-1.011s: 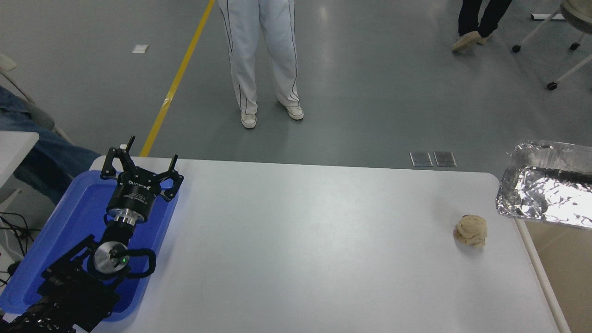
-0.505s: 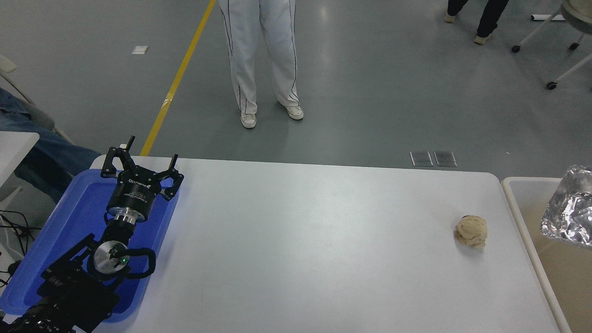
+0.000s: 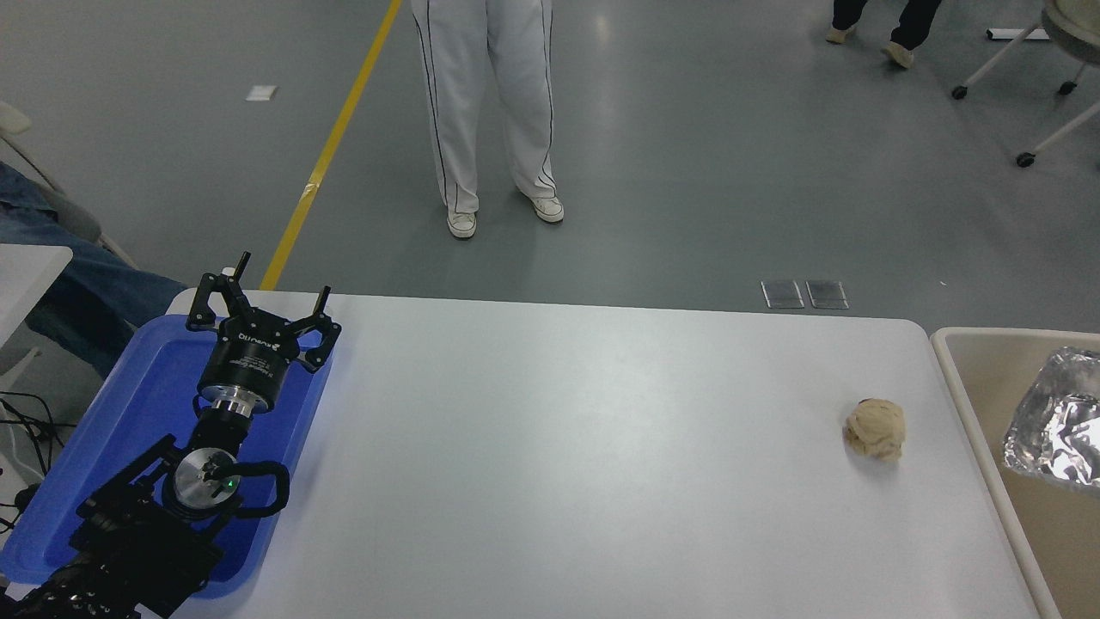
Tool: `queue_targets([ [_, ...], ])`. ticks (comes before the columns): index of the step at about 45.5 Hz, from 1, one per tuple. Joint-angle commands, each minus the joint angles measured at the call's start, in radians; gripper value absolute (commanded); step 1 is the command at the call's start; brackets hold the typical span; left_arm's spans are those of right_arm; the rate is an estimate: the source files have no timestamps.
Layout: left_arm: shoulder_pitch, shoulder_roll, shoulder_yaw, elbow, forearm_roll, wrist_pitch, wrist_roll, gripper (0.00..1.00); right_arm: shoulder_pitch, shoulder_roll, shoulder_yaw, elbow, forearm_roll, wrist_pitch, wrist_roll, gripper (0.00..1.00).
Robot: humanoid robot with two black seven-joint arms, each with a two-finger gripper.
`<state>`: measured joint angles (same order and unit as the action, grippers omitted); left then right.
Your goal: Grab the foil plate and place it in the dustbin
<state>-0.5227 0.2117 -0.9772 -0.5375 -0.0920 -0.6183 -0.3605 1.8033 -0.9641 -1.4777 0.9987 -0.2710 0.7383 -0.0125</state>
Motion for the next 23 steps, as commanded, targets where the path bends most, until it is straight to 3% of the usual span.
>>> queue_targets([
  [1,0.0,0.0,0.0,-0.001,0.0,0.0,0.0,1.0,-0.261,-0.001,0.175,-0.109,0.081,-0.187,0.0,0.0],
  [15,0.001,0.0,0.0,-0.001,0.0,0.0,0.0,1.0,-0.626,0.019,0.437,-0.158,0.19,-0.707,0.002,0.0],
  [23,0.0,0.0,0.0,0.001,0.0,0.0,0.0,1.0,-0.792,0.086,0.586,-0.29,0.197,-0.774,0.0,0.0],
])
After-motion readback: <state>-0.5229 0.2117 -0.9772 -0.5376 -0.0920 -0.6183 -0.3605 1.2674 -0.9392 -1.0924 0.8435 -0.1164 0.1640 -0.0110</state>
